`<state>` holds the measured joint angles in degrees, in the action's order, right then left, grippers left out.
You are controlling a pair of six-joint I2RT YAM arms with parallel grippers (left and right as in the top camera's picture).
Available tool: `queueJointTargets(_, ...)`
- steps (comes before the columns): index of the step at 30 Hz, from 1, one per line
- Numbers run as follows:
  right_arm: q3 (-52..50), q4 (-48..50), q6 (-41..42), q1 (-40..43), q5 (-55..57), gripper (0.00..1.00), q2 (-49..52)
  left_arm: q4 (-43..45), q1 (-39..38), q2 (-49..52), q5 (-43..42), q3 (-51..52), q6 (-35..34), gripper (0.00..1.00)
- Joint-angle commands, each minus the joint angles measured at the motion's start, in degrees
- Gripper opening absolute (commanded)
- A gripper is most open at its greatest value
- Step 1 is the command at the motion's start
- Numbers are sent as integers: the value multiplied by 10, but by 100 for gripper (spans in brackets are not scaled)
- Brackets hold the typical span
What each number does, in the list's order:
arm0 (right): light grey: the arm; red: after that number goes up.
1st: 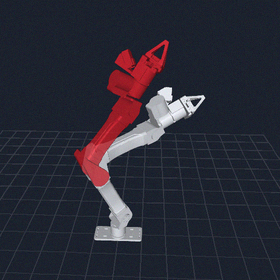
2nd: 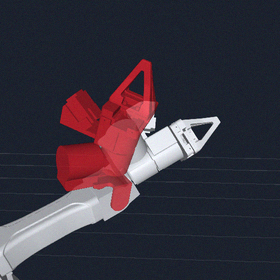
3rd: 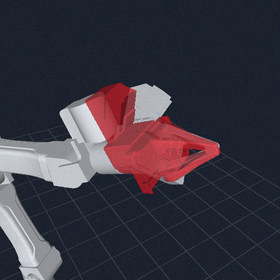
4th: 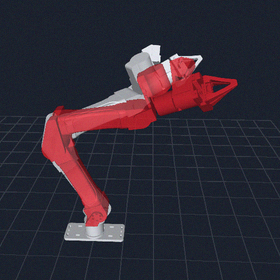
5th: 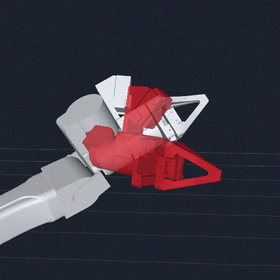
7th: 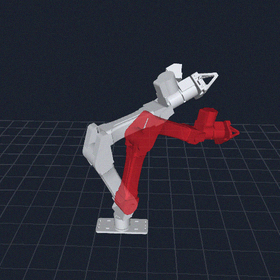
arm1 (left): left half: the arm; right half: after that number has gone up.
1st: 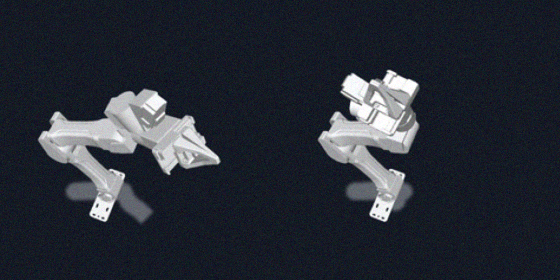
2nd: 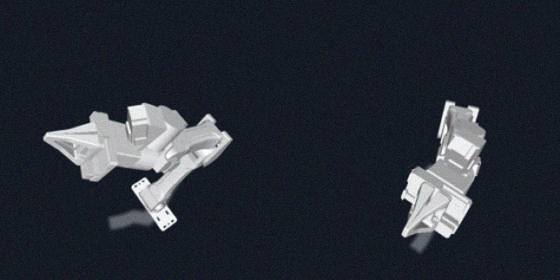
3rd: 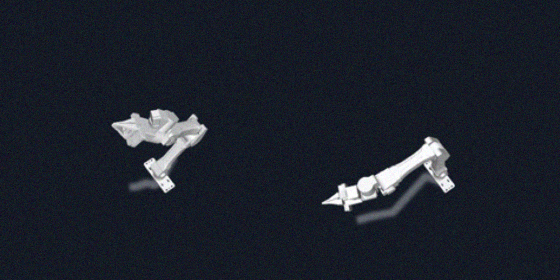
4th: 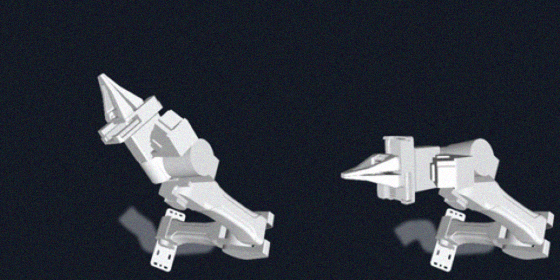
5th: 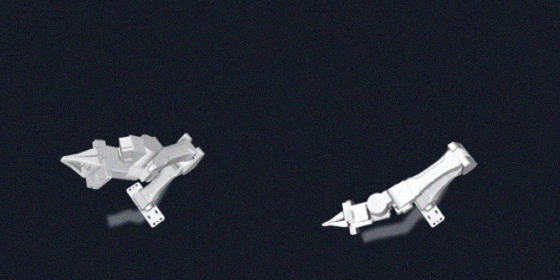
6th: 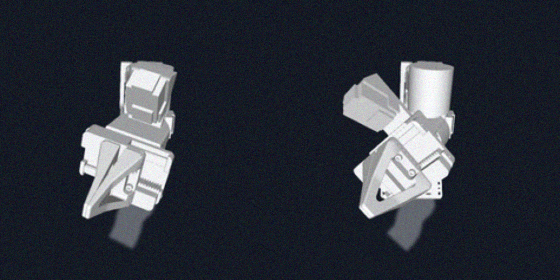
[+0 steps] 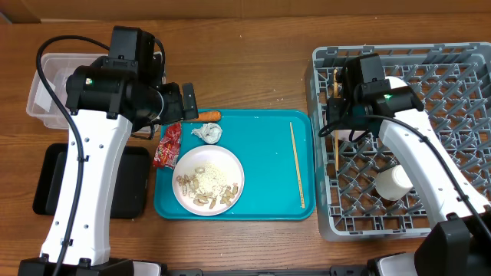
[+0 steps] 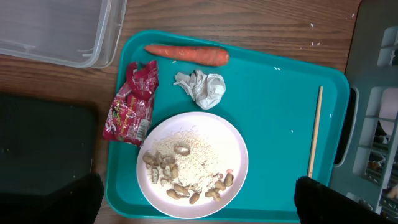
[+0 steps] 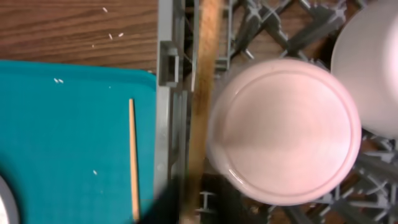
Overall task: Sort waste into correct bins and load items into the dishwasher
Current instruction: 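Move the right gripper back down to the second chopstick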
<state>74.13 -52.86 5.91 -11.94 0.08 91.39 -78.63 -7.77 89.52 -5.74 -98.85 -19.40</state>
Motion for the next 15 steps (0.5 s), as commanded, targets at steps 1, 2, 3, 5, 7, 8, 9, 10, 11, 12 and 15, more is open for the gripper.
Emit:
queueJointTargets(1, -3, 12, -13, -3, 5, 37, 1, 0, 2, -3, 2, -10, -5, 100)
queueJointTargets(2, -2, 11, -13, -3, 3, 36, 1, 0, 2, -3, 2, -10, -5, 100)
queueJointTargets(3, 0, 9, -12, -6, 2, 36, 0, 0, 2, -3, 2, -10, -5, 100)
queueJointTargets(5, 5, -4, -12, -15, 0, 36, -3, 0, 2, -3, 2, -10, -5, 100)
queueJointTargets(7, 12, -20, -12, -30, -3, 36, -7, 0, 2, -3, 2, -10, -5, 100)
queueJointTargets(8, 14, -26, -12, -42, -5, 36, -11, 0, 2, -3, 2, -10, -5, 100)
queueJointTargets(9, 14, -30, -12, -55, -10, 36, -15, 0, 2, -3, 2, -10, -5, 100)
queueJointTargets(10, 14, -33, -10, -69, -17, 36, -18, 0, 2, -3, 2, -10, -5, 100)
queueJointTargets(11, 14, -37, 0, -88, -21, 36, -20, 0, 2, -3, 2, -10, -5, 100)
queueJointTargets(12, 14, -40, 9, -104, -22, 36, -20, 0, 2, -3, 2, -10, -5, 100)
queueJointTargets(15, 6, -47, 34, -162, -17, 36, -19, 0, 2, -3, 2, -10, -5, 100)
